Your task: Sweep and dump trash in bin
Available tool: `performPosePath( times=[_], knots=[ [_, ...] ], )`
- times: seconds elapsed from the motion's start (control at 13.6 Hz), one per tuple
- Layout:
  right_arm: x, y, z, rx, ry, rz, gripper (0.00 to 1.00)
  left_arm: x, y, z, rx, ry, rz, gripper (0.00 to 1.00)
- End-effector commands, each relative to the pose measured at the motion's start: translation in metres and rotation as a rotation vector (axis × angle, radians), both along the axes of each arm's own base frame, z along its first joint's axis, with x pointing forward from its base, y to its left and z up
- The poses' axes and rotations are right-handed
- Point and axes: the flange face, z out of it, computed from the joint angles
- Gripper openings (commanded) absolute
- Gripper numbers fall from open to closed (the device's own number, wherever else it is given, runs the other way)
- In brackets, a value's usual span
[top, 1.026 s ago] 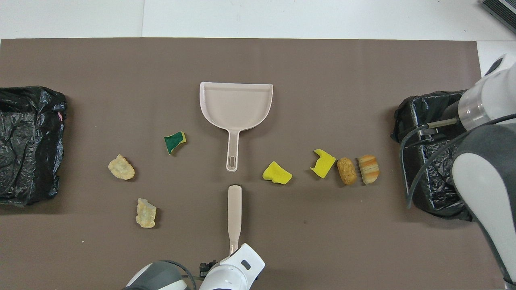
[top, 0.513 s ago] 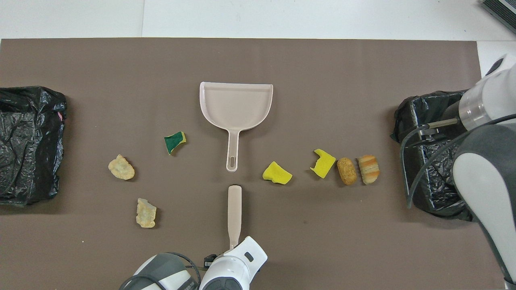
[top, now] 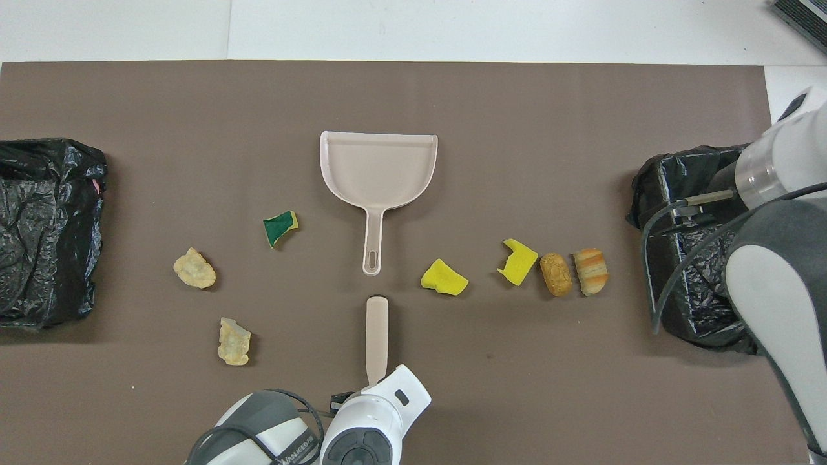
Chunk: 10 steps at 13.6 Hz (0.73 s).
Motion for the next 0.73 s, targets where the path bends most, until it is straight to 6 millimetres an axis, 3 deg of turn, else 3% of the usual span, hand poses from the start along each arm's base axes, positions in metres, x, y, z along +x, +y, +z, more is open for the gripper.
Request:
performPosePath(
  times=[0.0, 0.22, 0.44, 0.66],
  knots=[
    [-0.006, 0.013, 0.000, 0.019, 0.014, 0.037, 1.00, 0.026, 0.016, 0.017, 0.084, 0.052, 0.013, 0.00],
    [-0.003, 0.030, -0.008, 0.044, 0.039, 0.058, 1.00, 0.050, 0.038, 0.014, 0.105, 0.074, 0.084, 0.00],
    [0.005, 0.069, -0.026, 0.049, 0.048, 0.042, 1.00, 0.085, 0.080, 0.019, 0.103, 0.082, 0.208, 0.00],
    [0.015, 0.143, -0.064, 0.065, 0.010, -0.006, 1.00, 0.111, 0.124, 0.015, 0.127, 0.117, 0.326, 0.00]
  ],
)
